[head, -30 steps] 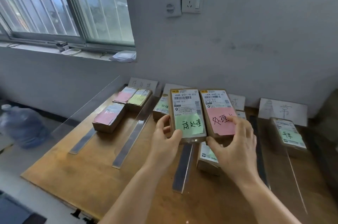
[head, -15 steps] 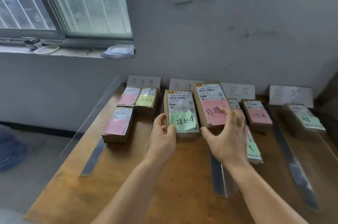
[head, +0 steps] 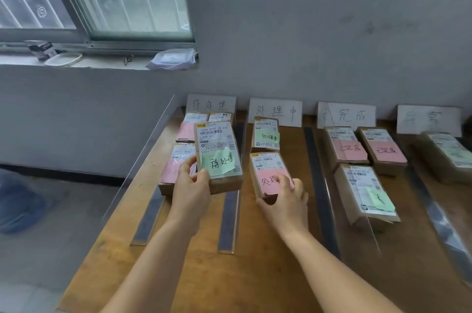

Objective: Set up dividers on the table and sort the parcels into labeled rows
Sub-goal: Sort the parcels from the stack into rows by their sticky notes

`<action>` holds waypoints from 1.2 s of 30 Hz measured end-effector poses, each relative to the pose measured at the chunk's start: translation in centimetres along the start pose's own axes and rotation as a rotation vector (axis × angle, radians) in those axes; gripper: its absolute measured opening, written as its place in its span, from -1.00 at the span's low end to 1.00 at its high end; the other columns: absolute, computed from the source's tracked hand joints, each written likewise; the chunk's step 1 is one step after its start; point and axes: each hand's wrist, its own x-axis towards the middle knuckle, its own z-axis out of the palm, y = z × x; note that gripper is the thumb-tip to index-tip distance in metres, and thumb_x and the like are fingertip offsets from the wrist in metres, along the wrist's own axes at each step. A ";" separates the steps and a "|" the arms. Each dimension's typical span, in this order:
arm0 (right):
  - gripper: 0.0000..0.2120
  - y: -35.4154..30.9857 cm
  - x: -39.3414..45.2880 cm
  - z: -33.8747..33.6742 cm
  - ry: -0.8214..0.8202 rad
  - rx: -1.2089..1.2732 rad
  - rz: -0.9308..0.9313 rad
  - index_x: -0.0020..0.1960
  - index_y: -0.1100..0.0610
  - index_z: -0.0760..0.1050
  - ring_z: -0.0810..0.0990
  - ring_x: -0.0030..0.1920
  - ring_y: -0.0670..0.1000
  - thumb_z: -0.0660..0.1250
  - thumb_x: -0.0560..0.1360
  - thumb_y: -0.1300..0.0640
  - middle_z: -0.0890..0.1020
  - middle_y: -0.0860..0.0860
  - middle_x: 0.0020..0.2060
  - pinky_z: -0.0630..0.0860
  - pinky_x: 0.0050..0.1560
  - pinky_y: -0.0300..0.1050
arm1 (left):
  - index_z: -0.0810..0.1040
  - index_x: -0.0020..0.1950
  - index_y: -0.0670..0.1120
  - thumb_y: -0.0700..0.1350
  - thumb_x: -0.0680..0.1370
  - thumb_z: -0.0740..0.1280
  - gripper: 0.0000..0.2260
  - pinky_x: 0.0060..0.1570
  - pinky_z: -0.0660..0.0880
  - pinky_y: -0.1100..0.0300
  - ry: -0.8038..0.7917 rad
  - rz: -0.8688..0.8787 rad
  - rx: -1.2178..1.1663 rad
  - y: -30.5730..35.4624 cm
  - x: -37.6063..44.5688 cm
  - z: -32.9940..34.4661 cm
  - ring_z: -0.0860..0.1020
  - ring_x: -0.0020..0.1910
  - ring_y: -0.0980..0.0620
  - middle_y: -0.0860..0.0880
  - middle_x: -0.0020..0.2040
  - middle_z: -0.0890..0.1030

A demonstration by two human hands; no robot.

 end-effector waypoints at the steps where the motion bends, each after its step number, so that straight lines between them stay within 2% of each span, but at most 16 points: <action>1: -0.31 0.0 0.2 0.5 -0.013 -0.013 0.006 0.38 -0.02 0.19 0.25 0.27 0.14 0.41 0.38 -0.18 0.24 0.08 0.31 0.42 0.19 0.01 | 0.33 0.34 0.12 -0.20 0.62 0.16 -0.66 -0.35 0.51 0.33 0.013 -0.011 0.007 -0.3 0.1 -0.4 0.62 -0.01 0.12 0.05 0.05 0.64; 5: -0.30 -0.1 1.0 2.1 -0.054 -0.049 0.037 0.39 -0.03 0.18 0.23 0.27 0.16 0.40 0.38 -0.19 0.21 0.10 0.31 0.42 0.21 0.03 | 0.32 0.38 0.14 -0.18 0.62 0.16 -0.63 -0.28 0.50 0.26 0.036 -0.063 0.013 -1.4 0.7 -1.4 0.62 0.05 0.07 0.05 0.08 0.65; 8: -0.33 -0.1 1.7 2.8 -0.071 -0.038 0.033 0.41 -0.03 0.17 0.25 0.26 0.14 0.39 0.42 -0.15 0.22 0.08 0.30 0.43 0.15 -0.02 | 0.35 0.36 0.16 -0.17 0.63 0.17 -0.65 -0.37 0.51 0.34 0.040 -0.086 0.022 -1.7 0.9 -1.8 0.62 0.03 0.06 0.03 0.07 0.65; 13: -0.38 -0.5 2.6 2.1 -0.097 -0.063 -0.002 0.45 -0.02 0.16 0.21 0.32 0.16 0.35 0.48 -0.07 0.16 0.07 0.39 0.39 0.21 0.02 | 0.37 0.33 0.14 -0.18 0.63 0.17 -0.67 -0.40 0.49 0.39 0.038 -0.077 0.045 -2.0 1.3 -1.8 0.62 -0.07 0.17 0.10 -0.02 0.63; 17: -0.46 -2.9 2.1 -0.1 0.066 0.031 -0.208 0.41 0.04 0.25 0.23 0.33 0.08 0.33 0.49 0.02 0.26 0.04 0.37 0.27 0.30 -0.02 | 0.37 0.28 0.13 -0.16 0.64 0.18 -0.73 -0.41 0.48 0.41 0.031 -0.078 0.061 -2.3 1.6 -1.9 0.61 -0.14 0.22 0.12 -0.05 0.61; 19: -0.51 -5.0 1.4 -0.9 0.068 0.034 -0.376 0.38 0.04 0.31 0.25 0.33 0.02 0.31 0.49 0.02 0.34 0.00 0.33 0.22 0.34 -0.05 | 0.37 0.25 0.12 -0.14 0.64 0.19 -0.77 -0.39 0.49 0.41 0.018 -0.100 0.074 -2.8 1.6 -2.0 0.60 -0.12 0.22 0.11 -0.04 0.60; 21: -0.57 -6.9 0.5 -1.3 -0.002 -0.059 -0.531 0.35 0.04 0.37 0.29 0.32 0.00 0.29 0.50 0.01 0.41 -0.03 0.29 0.20 0.34 -0.08 | 0.38 0.24 0.09 -0.11 0.64 0.19 -0.80 -0.40 0.49 0.42 0.011 -0.122 0.097 -3.7 1.5 -1.9 0.58 -0.07 0.21 0.11 -0.03 0.58; 24: -0.66 -9.0 -0.7 -0.6 -0.151 -0.275 -0.669 0.28 0.04 0.43 0.34 0.27 0.01 0.22 0.52 0.01 0.48 -0.04 0.22 0.14 0.32 -0.09 | 0.37 0.21 0.05 -0.09 0.63 0.21 -0.83 -0.39 0.48 0.38 0.054 -0.168 0.114 -5.1 1.7 -1.8 0.56 -0.09 0.20 0.06 -0.01 0.58; 28: -0.73 -10.8 -1.4 1.5 -0.316 -0.653 -0.734 0.19 0.10 0.48 0.41 0.18 0.10 0.17 0.54 0.08 0.54 0.04 0.13 0.16 0.33 0.02 | 0.37 0.14 0.01 -0.05 0.60 0.22 -0.86 -0.15 0.53 0.16 0.152 -0.212 0.216 -7.0 2.7 -1.6 0.53 -0.03 0.05 -0.09 0.14 0.51; 31: -0.69 -11.0 -1.1 2.9 -0.413 -0.803 -0.687 0.29 0.12 0.43 0.40 0.26 0.14 0.17 0.56 0.12 0.52 0.08 0.19 0.05 0.45 0.09 | 0.38 0.11 -0.02 -0.05 0.58 0.28 -0.85 -0.07 0.54 0.11 0.156 -0.123 0.374 -7.7 2.9 -2.0 0.51 -0.03 0.04 -0.11 0.14 0.50; 34: -0.68 -11.0 -0.6 3.8 -0.409 -0.882 -0.672 0.30 0.14 0.40 0.42 0.25 0.16 0.13 0.58 0.11 0.51 0.10 0.20 0.07 0.43 0.08 | 0.38 0.29 -0.06 -0.08 0.55 0.34 -0.67 0.13 0.47 0.09 0.110 0.082 0.685 -8.1 2.6 -2.9 0.44 0.13 -0.02 -0.08 0.21 0.42; 36: -0.69 -11.2 -0.2 4.2 -0.394 -0.908 -0.666 0.29 0.16 0.40 0.44 0.22 0.17 0.12 0.58 0.12 0.51 0.11 0.18 0.13 0.38 0.06 | 0.32 0.40 0.03 -0.04 0.53 0.35 -0.54 0.23 0.35 0.11 0.063 0.271 0.996 -8.3 2.4 -3.4 0.31 0.27 -0.03 -0.03 0.29 0.35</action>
